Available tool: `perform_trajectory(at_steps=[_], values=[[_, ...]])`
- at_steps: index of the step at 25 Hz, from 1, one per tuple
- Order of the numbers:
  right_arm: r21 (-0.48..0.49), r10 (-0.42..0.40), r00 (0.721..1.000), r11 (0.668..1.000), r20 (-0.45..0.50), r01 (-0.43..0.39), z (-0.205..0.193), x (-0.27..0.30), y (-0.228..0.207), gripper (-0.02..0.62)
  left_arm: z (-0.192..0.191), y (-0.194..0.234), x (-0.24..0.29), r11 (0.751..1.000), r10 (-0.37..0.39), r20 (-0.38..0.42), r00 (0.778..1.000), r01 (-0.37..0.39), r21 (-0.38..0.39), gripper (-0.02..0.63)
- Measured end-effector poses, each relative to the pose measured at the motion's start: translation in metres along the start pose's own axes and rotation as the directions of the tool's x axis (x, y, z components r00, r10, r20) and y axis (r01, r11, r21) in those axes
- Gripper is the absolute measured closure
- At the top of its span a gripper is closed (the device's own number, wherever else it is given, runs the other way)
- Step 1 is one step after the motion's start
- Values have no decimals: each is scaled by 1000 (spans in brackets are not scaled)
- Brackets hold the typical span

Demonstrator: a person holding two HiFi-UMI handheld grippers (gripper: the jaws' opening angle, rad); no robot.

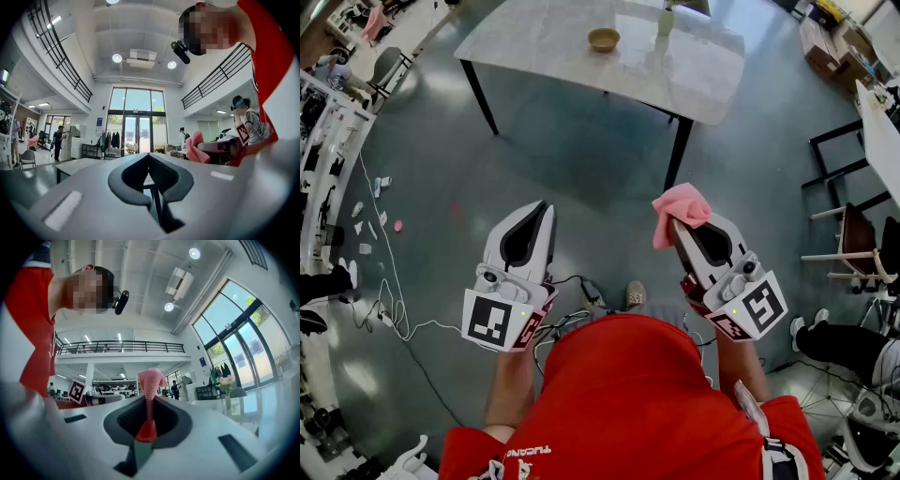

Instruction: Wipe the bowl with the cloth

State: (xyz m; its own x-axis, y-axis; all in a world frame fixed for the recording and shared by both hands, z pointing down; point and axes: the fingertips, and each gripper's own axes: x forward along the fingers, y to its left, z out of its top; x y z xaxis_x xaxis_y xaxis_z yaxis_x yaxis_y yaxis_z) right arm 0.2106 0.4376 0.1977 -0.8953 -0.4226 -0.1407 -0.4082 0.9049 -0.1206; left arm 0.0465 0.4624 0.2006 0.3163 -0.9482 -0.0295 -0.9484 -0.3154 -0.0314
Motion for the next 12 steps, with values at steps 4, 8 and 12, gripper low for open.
perform_trajectory(at_steps=[4, 8, 12], values=[[-5, 2, 1000, 1000, 1, -2, 1, 0, 0, 574, 1, 0, -1, 1000, 2, 1, 1000, -2, 2, 601], [-6, 2, 1000, 1000, -3, -2, 0, 0, 0, 574, 2, 0, 0, 1000, 4, 5, 1000, -4, 1, 601], [-3, 2, 1000, 1000, 1, -2, -1, 0, -1, 574, 0, 1, -1, 1000, 9, 6, 1000, -9, -1, 600]])
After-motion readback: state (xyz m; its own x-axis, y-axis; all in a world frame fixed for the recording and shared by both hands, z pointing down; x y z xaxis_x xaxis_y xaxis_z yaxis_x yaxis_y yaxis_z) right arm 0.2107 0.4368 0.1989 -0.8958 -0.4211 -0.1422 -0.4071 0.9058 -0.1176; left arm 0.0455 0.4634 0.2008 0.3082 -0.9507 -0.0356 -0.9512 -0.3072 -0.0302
